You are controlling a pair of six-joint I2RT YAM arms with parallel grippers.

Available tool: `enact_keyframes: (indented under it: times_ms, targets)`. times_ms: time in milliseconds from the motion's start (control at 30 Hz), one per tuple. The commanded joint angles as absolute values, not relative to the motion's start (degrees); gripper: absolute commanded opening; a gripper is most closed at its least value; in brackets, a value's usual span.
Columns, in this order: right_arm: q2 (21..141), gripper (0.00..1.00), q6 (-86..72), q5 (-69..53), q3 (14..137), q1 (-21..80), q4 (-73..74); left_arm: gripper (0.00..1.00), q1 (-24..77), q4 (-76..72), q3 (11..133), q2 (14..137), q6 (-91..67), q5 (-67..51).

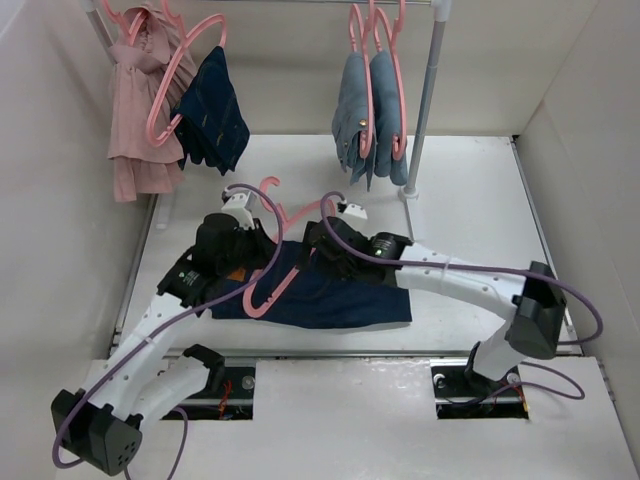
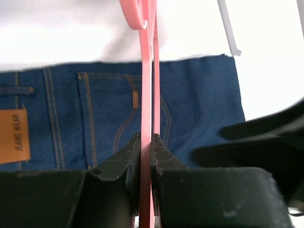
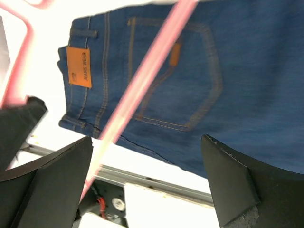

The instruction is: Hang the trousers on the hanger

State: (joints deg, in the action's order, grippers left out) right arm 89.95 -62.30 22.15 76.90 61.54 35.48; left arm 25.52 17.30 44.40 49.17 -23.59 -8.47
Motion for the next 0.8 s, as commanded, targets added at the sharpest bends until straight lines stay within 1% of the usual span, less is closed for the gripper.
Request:
enact_keyframes:
  times_ms: [0,67,133,267,333,467,500,533,600,633,667,700,733,767]
  targets:
    - [92.63,1.00,-67.40,17.32,76.99,61.08,25.59,0.00,26.28,13.89,41.75,47.20,-26.62,-7.82]
    - [94.47,1.00,-69.59,13.46,75.16,60.56,18.59,0.00,26.89,13.89,40.35,46.68,-26.63,-7.82]
    - [96.58,1.00,-70.83,10.91,74.62,59.94,15.48,0.00,26.89,13.89,40.34,46.15,-27.15,-7.82]
    - [102.03,1.00,-72.94,4.77,74.62,56.87,12.40,0.00,26.89,13.89,39.81,46.14,-28.56,-6.43]
    - [104.23,1.00,-74.17,3.08,74.62,56.87,12.39,0.00,26.89,13.89,39.20,46.14,-28.56,-5.81]
    - [104.85,1.00,-74.18,1.85,73.39,56.34,10.47,0.00,26.89,13.18,39.20,46.14,-28.04,-5.80]
    - [104.85,0.99,-74.18,0.19,73.39,56.34,9.76,0.00,26.89,13.18,39.20,46.14,-28.04,-6.84]
    - [106.07,0.96,-74.18,-0.69,74.17,56.34,9.76,0.00,26.89,13.18,38.50,46.14,-28.82,-6.86]
    - [109.06,0.37,-71.81,-3.15,75.58,55.73,9.23,0.00,26.89,13.18,37.88,46.14,-29.44,-8.34]
    - [109.07,0.05,-71.81,-3.16,75.59,55.72,9.23,0.00,26.89,12.66,37.36,45.62,-29.44,-8.87]
    - [109.07,0.00,-71.28,-3.16,75.59,55.72,9.23,0.00,26.89,12.66,37.35,45.62,-28.83,-9.49]
    - [108.29,0.00,-70.76,-2.55,74.37,55.72,9.23,0.04,26.89,12.13,37.35,45.09,-28.83,-10.01]
    - [107.50,0.00,-70.23,-1.07,73.49,55.72,9.23,0.18,26.89,12.13,37.35,45.09,-28.22,-10.54]
    - [106.53,0.00,-69.70,-0.36,71.48,55.72,9.23,0.54,26.89,12.13,37.88,45.09,-27.08,-11.59]
